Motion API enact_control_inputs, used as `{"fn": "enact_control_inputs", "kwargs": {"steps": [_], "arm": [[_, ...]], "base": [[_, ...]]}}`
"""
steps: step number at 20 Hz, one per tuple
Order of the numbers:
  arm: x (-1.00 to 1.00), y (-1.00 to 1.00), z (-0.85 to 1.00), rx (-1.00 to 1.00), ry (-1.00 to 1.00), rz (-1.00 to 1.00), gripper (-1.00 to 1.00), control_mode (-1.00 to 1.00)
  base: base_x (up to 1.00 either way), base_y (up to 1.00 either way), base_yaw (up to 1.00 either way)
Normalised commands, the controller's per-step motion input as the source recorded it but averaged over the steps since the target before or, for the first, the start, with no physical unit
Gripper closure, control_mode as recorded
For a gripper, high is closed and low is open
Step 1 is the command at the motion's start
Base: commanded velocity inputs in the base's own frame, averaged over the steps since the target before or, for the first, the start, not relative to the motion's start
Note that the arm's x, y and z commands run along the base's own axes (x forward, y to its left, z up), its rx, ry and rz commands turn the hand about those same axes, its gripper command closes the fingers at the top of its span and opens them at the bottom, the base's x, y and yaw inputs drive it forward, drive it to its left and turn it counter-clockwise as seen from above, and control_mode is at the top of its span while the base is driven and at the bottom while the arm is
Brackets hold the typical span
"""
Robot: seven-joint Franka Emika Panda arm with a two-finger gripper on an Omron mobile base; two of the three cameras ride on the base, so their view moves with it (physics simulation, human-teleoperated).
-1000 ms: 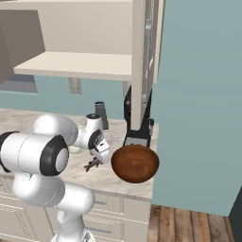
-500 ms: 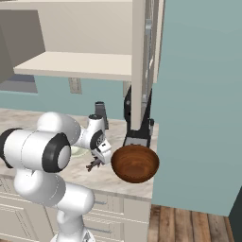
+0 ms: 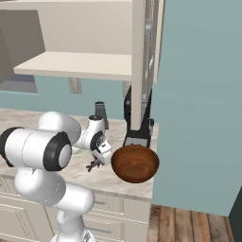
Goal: Pick both bowls and place them on the counter. Then place the fish in one bowl and place the cookie dough ball in the other bowl.
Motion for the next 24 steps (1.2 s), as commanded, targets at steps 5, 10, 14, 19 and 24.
{"fn": "enact_control_inputs", "kwargs": {"steps": [5,10,14,19,24], "arm": [[0.0,0.0,0.0,0.0,0.02,0.0,1.0,-1.0],[-0.12,0.0,0.17,0.0,0.01,0.0,1.0,-1.0],[-0.17,0.0,0.32,0.0,0.0,0.0,1.0,-1.0],[-0.17,0.0,0.33,0.0,0.01,0.0,1.0,-1.0],[-0.19,0.0,0.29,0.0,0.0,0.0,1.0,-1.0]], "base": [[0.0,0.0,0.0],[0.0,0.0,0.0],[0.0,0.0,0.0],[0.0,0.0,0.0],[0.0,0.0,0.0]]}}
